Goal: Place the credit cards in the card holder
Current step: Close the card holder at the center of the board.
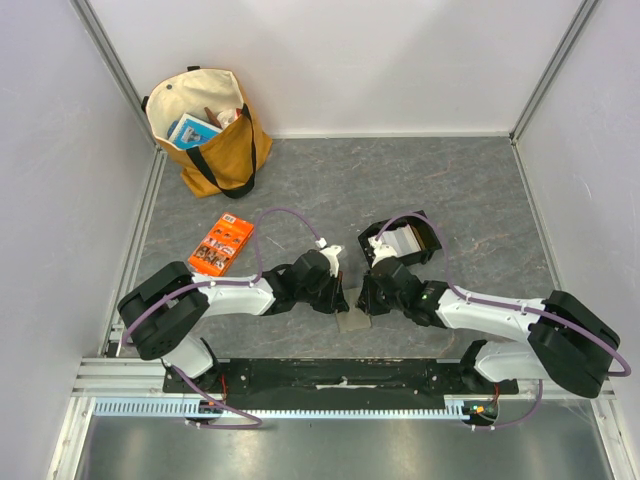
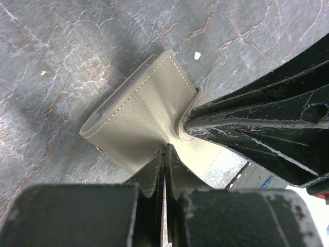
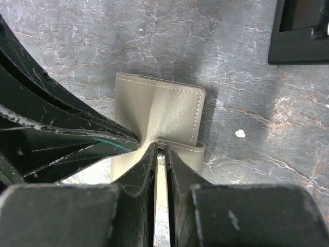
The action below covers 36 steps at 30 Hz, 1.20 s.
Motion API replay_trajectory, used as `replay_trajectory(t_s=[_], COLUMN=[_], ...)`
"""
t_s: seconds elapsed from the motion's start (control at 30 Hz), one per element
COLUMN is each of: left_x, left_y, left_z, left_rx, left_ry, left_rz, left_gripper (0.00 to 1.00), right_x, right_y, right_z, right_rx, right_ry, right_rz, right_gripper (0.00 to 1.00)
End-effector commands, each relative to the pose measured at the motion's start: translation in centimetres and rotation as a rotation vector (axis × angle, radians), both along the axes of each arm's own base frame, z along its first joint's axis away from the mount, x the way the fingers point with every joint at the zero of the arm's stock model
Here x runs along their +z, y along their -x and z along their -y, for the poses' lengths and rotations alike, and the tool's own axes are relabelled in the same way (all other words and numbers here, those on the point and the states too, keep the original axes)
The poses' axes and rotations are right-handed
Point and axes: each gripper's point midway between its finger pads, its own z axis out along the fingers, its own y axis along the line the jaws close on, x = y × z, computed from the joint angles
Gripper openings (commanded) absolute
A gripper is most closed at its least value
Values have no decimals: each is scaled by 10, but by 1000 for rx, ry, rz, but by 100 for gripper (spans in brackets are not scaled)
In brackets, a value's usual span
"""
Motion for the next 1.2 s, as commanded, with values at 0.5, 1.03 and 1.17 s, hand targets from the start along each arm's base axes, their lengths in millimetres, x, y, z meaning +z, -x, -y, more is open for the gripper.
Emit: replay_trajectory(t_s=[0.5,1.03,1.17], left_x=[-33,-31,-32], left_y=[8,8,8], left_z=[-27,-26,-27], left_rx=[-8,-6,-6], left_ry=[-156,-153,-154], left_rz=[-22,-19,-19], left_gripper=[2,2,2], right_x=[-33,-20,-22], right_y=[30,31,30], right_z=[21,18,18], right_rx=[66,60,55], right_ry=[186,152,167], right_rz=[-91,-47,-47], right_gripper=[7,21,21])
